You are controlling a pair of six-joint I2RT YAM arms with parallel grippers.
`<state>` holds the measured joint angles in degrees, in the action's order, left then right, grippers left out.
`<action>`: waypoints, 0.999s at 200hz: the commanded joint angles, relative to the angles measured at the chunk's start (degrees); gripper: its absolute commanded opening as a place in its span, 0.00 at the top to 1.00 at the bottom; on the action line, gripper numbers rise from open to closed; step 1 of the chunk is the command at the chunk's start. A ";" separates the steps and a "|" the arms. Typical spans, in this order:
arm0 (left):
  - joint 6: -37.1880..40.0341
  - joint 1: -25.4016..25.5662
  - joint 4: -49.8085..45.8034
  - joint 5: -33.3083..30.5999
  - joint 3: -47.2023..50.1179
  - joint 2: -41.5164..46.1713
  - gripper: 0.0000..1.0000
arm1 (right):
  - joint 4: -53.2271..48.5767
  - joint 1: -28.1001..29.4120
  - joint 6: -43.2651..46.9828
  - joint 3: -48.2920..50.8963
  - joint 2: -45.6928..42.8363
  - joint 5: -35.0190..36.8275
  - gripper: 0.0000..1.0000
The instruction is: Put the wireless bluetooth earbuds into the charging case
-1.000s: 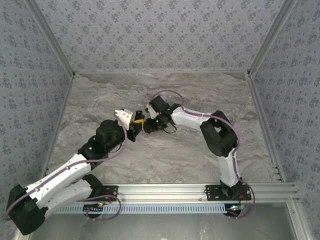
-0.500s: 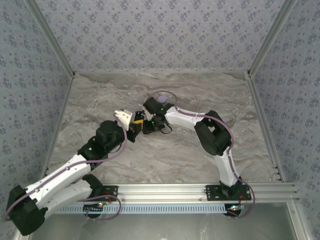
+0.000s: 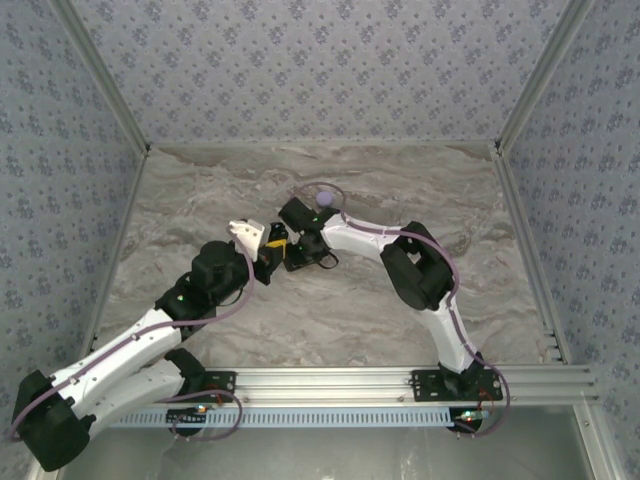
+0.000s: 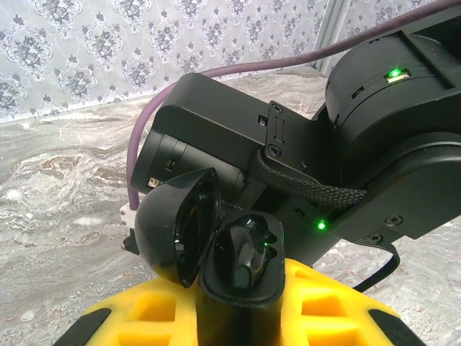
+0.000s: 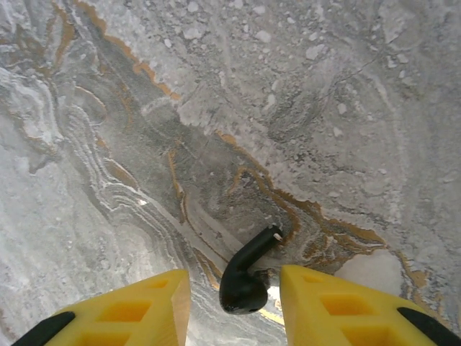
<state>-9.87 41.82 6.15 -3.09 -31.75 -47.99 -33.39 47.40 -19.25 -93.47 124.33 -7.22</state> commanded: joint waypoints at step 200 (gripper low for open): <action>0.46 0.45 1.58 -0.45 -0.42 0.43 0.79 | -5.67 -4.43 -1.29 8.39 -6.42 13.89 0.76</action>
<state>-9.87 41.80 6.17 -3.92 -31.75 -47.37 -37.23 44.99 -19.11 -89.03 121.21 3.95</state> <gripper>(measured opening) 0.218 0.236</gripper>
